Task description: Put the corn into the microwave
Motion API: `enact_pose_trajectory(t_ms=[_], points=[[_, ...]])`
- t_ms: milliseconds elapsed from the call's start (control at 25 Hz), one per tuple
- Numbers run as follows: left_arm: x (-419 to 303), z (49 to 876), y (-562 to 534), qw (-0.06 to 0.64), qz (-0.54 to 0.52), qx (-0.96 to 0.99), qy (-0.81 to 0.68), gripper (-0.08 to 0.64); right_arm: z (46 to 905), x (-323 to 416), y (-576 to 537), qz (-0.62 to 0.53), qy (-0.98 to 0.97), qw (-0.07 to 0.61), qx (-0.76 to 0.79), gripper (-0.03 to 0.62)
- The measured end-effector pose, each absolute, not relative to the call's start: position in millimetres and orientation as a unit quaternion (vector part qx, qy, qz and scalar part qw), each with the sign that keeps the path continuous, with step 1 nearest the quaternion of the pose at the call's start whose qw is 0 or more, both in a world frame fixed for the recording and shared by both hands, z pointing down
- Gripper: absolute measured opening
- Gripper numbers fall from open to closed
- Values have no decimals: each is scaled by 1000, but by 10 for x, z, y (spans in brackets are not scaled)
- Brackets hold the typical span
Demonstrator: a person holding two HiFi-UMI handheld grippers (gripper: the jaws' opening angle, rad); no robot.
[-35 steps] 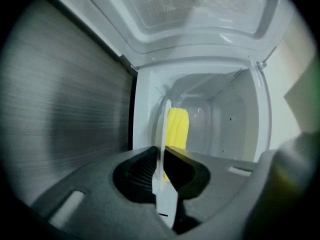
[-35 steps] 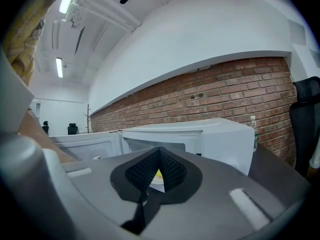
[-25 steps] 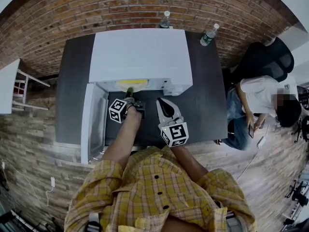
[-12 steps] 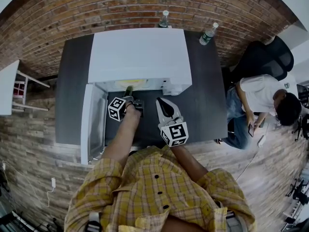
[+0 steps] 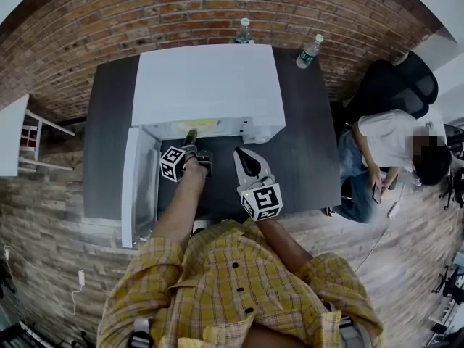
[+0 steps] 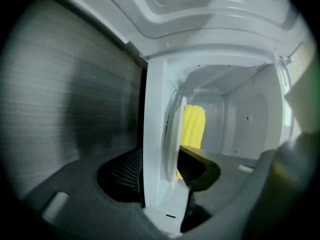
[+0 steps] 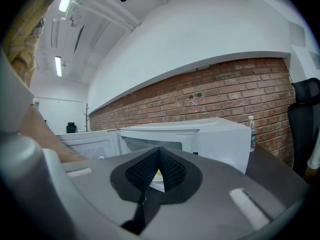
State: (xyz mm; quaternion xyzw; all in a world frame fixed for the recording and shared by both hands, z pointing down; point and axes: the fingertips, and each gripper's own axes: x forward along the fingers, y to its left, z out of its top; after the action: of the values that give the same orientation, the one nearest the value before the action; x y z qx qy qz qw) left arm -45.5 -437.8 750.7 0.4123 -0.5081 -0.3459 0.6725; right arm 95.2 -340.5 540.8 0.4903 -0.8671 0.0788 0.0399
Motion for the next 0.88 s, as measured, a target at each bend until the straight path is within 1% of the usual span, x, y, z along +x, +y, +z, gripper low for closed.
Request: enact_pose_trajectory(t_ms=[720, 880], points=[[-412, 7032, -4021, 662, -380, 439, -474, 213, 5206, 896, -3184, 63, -863, 21, 501, -5], [-397, 6807, -3839, 659, -381, 456, -461, 173, 5101, 857, -3117, 61, -859, 11, 508, -5]])
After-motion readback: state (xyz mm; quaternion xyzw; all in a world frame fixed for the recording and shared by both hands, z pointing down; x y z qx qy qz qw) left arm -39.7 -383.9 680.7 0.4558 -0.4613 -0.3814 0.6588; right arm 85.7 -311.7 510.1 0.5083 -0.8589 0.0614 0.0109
